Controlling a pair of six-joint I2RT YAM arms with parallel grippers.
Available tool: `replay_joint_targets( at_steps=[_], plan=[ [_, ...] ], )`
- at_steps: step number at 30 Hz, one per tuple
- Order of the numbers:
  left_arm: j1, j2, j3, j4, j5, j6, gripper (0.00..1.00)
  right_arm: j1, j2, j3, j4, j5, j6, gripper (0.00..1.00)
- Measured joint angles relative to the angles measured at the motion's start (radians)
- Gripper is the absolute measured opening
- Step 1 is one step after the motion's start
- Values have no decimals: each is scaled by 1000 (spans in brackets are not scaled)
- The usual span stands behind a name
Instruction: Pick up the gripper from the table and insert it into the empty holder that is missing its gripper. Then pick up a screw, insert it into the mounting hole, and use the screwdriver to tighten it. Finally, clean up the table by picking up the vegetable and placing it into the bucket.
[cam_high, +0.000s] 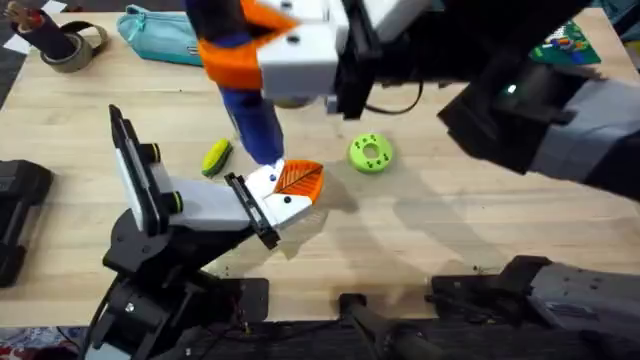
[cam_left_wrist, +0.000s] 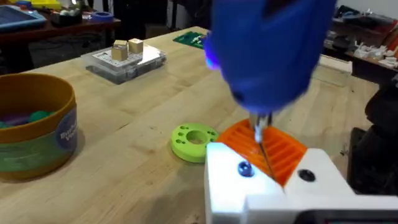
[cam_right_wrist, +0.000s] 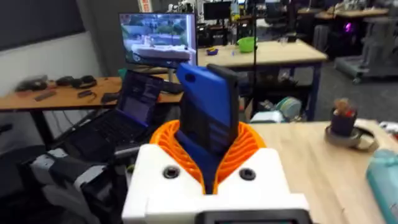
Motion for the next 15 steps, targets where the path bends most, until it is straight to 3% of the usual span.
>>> replay_joint_targets(
  at_steps=[15],
  plan=[
    [0,0,0,0,0,0,14,12,-16,41,-7,0,-71,48]
  ],
)
